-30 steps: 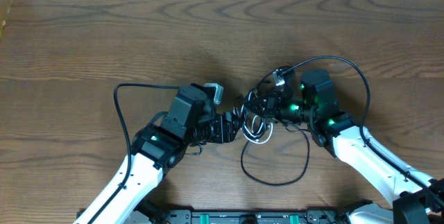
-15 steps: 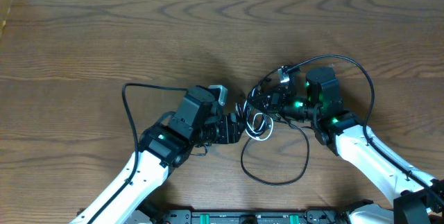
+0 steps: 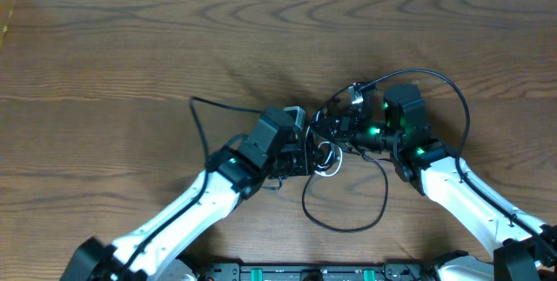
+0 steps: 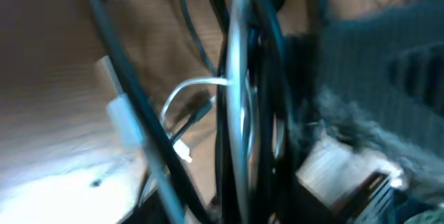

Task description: Untangle cables

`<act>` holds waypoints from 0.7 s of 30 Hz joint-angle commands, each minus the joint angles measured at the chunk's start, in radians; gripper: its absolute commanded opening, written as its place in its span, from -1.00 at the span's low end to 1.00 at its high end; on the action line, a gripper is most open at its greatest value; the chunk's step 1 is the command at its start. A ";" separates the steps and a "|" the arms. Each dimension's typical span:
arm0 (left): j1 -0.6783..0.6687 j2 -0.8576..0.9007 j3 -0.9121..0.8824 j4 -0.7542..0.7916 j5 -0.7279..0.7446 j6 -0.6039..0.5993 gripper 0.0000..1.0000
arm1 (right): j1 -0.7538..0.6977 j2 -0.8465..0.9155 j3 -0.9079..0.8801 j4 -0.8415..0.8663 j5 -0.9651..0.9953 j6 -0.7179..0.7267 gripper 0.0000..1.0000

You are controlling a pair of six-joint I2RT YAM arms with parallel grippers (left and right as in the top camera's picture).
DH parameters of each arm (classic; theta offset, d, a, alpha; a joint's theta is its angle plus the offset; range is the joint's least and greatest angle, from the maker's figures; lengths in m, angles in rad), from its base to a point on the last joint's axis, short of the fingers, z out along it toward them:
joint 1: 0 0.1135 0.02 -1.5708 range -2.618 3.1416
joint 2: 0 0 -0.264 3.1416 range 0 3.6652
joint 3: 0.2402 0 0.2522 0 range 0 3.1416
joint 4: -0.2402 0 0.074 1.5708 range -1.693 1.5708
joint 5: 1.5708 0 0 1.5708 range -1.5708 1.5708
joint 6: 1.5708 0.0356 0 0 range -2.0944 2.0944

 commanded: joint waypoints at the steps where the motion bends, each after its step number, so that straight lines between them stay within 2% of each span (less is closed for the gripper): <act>1: 0.002 0.045 -0.005 0.000 -0.017 0.004 -0.84 | -0.013 -0.013 0.020 0.002 -0.017 0.000 -0.98; 6: 0.048 0.029 -0.005 -0.148 -0.143 0.080 -0.85 | -0.097 -0.013 0.020 -0.033 -0.014 -0.070 -0.98; 12: 0.153 -0.045 -0.005 -0.222 -0.145 0.132 -0.85 | -0.245 -0.013 0.020 -0.263 0.182 -0.104 -0.98; 15: 0.169 -0.077 -0.005 -0.184 -0.081 0.154 -0.85 | -0.270 -0.013 0.020 -0.314 0.161 -0.137 -0.98; 18: 0.154 -0.085 -0.005 -0.095 0.108 0.358 -0.85 | -0.253 -0.013 0.020 -0.311 0.093 -0.157 -0.95; 20: 0.139 -0.085 -0.005 -0.069 0.166 0.504 -0.85 | -0.238 -0.013 0.020 -0.302 0.031 -0.156 -0.73; 21: 0.127 -0.085 -0.005 -0.068 0.132 0.574 -0.85 | -0.228 -0.013 0.020 -0.288 -0.025 -0.156 -0.60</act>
